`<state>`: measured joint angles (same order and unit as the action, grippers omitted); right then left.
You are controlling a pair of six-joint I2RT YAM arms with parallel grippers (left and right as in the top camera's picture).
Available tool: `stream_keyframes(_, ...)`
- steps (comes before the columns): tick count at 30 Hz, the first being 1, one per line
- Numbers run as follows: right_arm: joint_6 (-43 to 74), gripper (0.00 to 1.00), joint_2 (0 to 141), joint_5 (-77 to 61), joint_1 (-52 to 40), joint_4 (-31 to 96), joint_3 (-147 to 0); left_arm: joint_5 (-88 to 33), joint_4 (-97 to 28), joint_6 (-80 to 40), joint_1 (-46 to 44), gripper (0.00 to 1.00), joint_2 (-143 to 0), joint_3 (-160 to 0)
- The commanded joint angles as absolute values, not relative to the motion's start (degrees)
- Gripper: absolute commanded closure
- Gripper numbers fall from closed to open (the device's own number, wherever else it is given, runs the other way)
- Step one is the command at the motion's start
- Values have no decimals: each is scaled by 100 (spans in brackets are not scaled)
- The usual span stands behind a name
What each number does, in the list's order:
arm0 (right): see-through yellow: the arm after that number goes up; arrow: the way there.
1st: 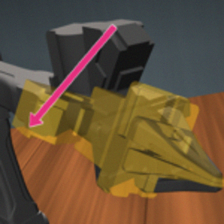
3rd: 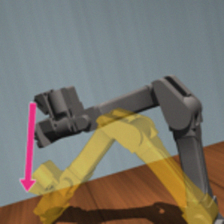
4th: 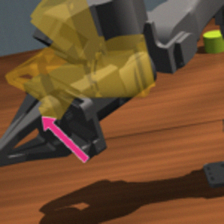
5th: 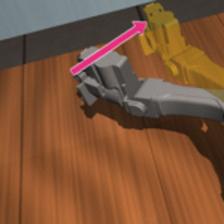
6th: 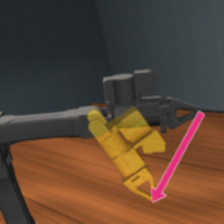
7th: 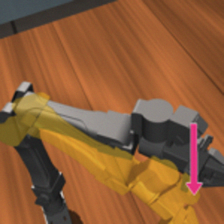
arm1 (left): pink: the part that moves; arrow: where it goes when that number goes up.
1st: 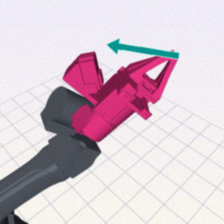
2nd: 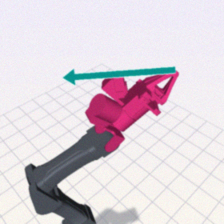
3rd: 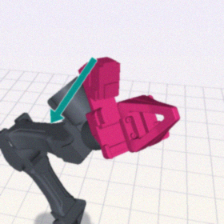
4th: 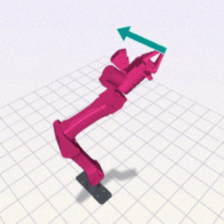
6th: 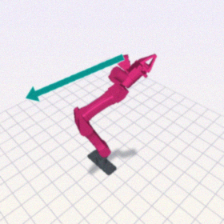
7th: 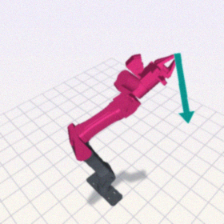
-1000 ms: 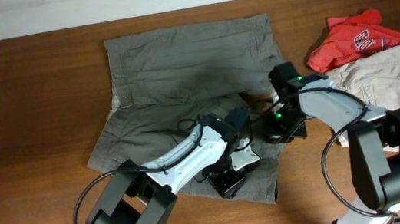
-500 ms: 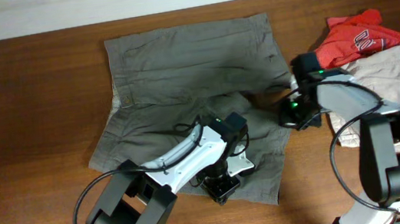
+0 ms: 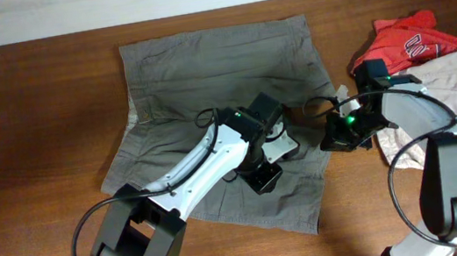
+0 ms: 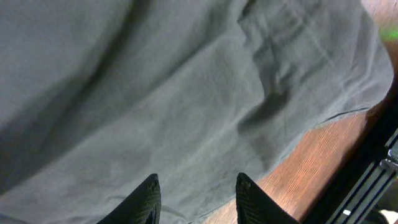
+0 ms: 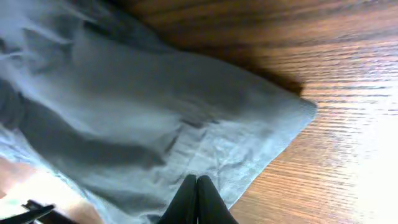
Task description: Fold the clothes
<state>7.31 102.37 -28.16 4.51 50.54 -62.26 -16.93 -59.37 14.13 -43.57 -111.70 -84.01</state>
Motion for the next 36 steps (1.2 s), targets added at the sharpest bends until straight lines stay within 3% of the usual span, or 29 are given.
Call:
stream_keyframes(1,642,96,10138,-2902,447,5011,-6313,-1699,-5992,1258,-4355,61,-11373,-8420)
stream_keyframes(12,1446,96,10683,-2062,217,4206,-6298,-1778,-7015,1184,-4394,62,-12274,-8416)
stream_keyframes(23,1997,96,11074,-272,379,3094,-6580,-1782,-7074,1186,-4410,62,-12278,-8416)
stream_keyframes(29,1256,96,11067,-1116,609,4097,-7773,-1782,-7022,1188,-4410,62,-12278,-8414)
stream_keyframes(36,958,85,11030,-1483,604,6344,-8877,-1643,-6971,1186,-4407,62,-12278,-8418)
